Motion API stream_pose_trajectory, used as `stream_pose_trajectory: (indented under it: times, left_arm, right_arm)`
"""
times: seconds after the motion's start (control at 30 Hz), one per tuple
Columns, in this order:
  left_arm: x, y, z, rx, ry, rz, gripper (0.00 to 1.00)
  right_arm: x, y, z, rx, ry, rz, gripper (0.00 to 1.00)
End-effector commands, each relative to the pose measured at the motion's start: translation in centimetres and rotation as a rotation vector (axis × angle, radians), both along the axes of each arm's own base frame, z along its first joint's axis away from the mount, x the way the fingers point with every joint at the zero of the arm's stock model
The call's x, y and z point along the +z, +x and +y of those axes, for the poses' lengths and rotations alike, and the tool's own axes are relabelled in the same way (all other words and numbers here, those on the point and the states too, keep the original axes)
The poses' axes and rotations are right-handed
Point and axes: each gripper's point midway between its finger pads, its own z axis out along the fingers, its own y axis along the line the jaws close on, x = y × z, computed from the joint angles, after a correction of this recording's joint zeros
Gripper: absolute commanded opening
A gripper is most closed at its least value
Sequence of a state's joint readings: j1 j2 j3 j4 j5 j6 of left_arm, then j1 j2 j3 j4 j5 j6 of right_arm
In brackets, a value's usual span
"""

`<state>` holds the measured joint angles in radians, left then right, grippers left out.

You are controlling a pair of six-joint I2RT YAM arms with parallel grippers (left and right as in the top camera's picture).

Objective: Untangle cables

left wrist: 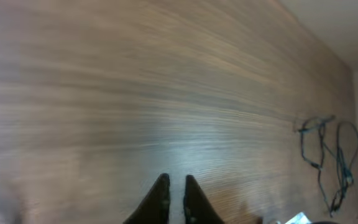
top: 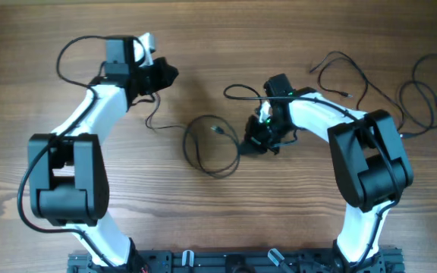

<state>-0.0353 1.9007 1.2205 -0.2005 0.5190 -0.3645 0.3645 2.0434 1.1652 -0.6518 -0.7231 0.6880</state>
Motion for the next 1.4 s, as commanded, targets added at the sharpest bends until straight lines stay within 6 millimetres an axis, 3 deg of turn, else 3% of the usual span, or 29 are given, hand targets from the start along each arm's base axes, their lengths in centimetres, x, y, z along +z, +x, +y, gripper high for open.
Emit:
stream_pose_trajectory:
  times: [0.0,0.07,0.13,0.4,0.57,0.77,0.83,0.97,1.13,1.23,1.37]
  left_arm:
    - [-1.0,-0.1,5.2,0.154,0.148,0.054,0.24]
    - [-2.0,-0.6,7.7,0.228,0.247,0.099,0.35]
    - [-2.4,-0.8,9.0,0.263,0.294,0.112,0.43]
    - [-4.6,-1.3,9.0,0.258,0.304,0.166,0.54]
    - [-7.3,-0.9,8.7,0.249,0.314,0.187,0.52]
    - [-8.7,0.4,8.4,0.249,0.309,0.15,0.47]
    - [-9.3,0.2,8.1,0.24,0.311,0.164,0.43]
    - [-10.0,-0.2,6.1,0.183,0.281,0.179,0.26]
    - [-7.8,0.3,2.7,0.055,0.164,0.109,0.04]
    - [-4.5,0.3,0.2,-0.045,0.017,0.057,0.04]
    - [0.6,-1.3,-3.0,-0.201,-0.195,0.006,0.04]
  right_arm:
    - [-1.5,-1.3,1.0,-0.043,-0.016,0.075,0.11]
    - [-1.7,-0.5,1.4,-0.079,-0.021,0.062,0.17]
    - [-1.7,0.2,1.7,-0.1,-0.024,0.038,0.21]
    - [-1.5,2.3,4.1,-0.096,0.009,-0.099,0.21]
    - [-1.7,2.3,4.4,-0.099,-0.014,-0.112,0.21]
    - [-1.7,2.3,4.4,-0.099,-0.014,-0.113,0.22]
    - [-1.7,2.3,4.4,-0.098,-0.014,-0.113,0.22]
    - [-1.7,2.3,4.4,-0.098,-0.014,-0.113,0.22]
    - [-1.8,2.4,4.3,-0.098,-0.017,-0.115,0.22]
    - [-1.8,2.4,4.3,-0.098,-0.017,-0.115,0.21]
    - [-1.8,2.5,4.3,-0.1,-0.019,-0.121,0.2]
